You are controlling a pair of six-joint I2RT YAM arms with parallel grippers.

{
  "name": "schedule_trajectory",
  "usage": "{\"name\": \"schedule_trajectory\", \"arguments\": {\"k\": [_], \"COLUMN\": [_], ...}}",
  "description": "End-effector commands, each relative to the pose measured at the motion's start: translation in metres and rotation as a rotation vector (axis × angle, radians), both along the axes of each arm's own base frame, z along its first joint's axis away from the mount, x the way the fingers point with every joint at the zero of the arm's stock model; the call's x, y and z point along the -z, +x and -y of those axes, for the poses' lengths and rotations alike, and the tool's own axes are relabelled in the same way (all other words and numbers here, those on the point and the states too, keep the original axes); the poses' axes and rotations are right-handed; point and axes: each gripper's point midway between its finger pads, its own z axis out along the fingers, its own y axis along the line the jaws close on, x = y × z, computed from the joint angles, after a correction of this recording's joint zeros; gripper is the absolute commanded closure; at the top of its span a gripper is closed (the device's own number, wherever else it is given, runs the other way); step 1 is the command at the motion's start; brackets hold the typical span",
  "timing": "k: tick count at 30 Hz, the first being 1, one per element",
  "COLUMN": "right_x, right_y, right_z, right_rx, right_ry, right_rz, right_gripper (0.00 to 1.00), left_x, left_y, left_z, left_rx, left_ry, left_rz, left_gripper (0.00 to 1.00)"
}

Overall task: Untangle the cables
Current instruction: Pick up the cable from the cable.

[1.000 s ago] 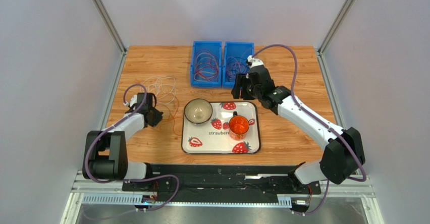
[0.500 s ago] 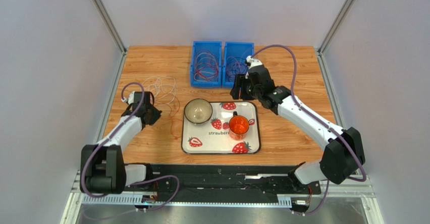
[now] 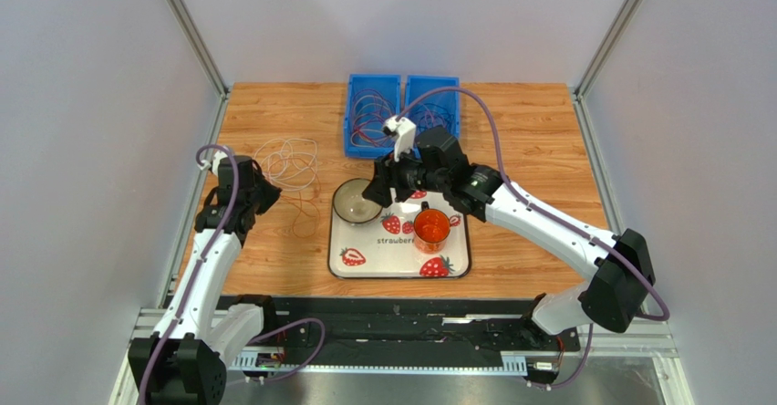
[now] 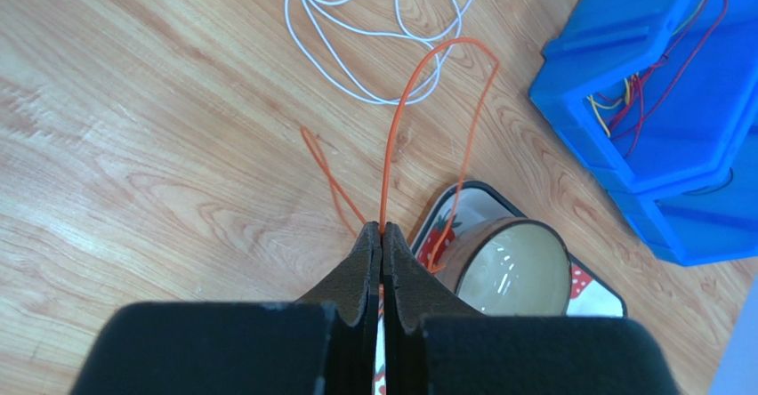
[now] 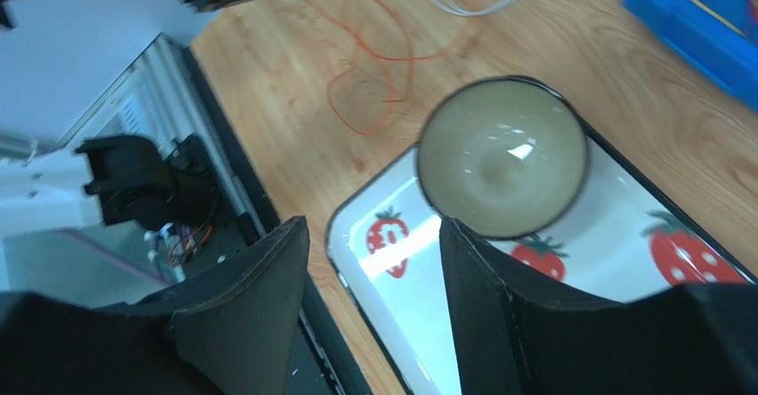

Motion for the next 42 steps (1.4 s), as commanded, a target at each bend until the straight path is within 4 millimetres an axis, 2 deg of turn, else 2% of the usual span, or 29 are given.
{"name": "schedule_trajectory", "arguments": {"k": [1, 3, 4, 6, 10, 12, 13, 14, 16, 27, 30, 32, 42], "right_x": [-0.042, -0.049, -0.041, -0.039, -0.019, -0.01, 0.003, 0.001, 0.012, 0.031, 0.038, 0.036, 0.059], "right_y": [-0.026, -0.033, -0.031, -0.036, -0.032, -0.031, -0.028, -0.026, -0.021, -0.001, 0.003, 0.004, 0.015], "right_z": [-0.051, -0.066, -0.074, -0.086, -0.116, -0.125, -0.13, -0.135, -0.142, -0.172, -0.176, -0.18, -0.19], "right_rx": [-0.249, -0.304, -0.319, -0.368, -0.44, -0.463, -0.466, -0.472, -0.472, -0.493, -0.494, -0.498, -0.502], "right_ry": [0.118, 0.143, 0.139, 0.154, 0.151, 0.146, 0.129, 0.134, 0.126, 0.14, 0.132, 0.137, 0.097], "right_rz": [0.144, 0.149, 0.136, 0.123, 0.104, 0.104, 0.091, 0.106, 0.095, 0.122, 0.114, 0.122, 0.115], "right_gripper": [0.4, 0.4, 0.4, 0.4, 0.4, 0.39, 0.39, 0.39, 0.39, 0.39, 0.39, 0.4, 0.41], "left_x": [-0.021, -0.025, -0.026, -0.026, -0.023, -0.021, -0.02, -0.02, -0.019, -0.019, -0.019, -0.019, -0.02], "left_y": [-0.006, -0.009, -0.01, -0.013, -0.015, -0.015, -0.016, -0.016, -0.016, -0.014, -0.014, -0.014, -0.014], "left_z": [0.007, 0.01, 0.011, 0.011, 0.012, 0.013, 0.014, 0.014, 0.015, 0.016, 0.016, 0.016, 0.019], "left_rx": [0.055, 0.065, 0.07, 0.072, 0.08, 0.085, 0.087, 0.09, 0.094, 0.098, 0.099, 0.099, 0.117], "left_ry": [-0.011, -0.023, -0.024, -0.026, -0.026, -0.03, -0.032, -0.034, -0.036, -0.035, -0.035, -0.034, -0.044], "left_rz": [0.026, 0.04, 0.04, 0.043, 0.037, 0.034, 0.031, 0.031, 0.032, 0.032, 0.034, 0.032, 0.034], "left_gripper": [1.0, 1.0, 1.0, 1.0, 1.0, 1.0, 1.0, 1.0, 1.0, 1.0, 1.0, 1.0, 1.0]}}
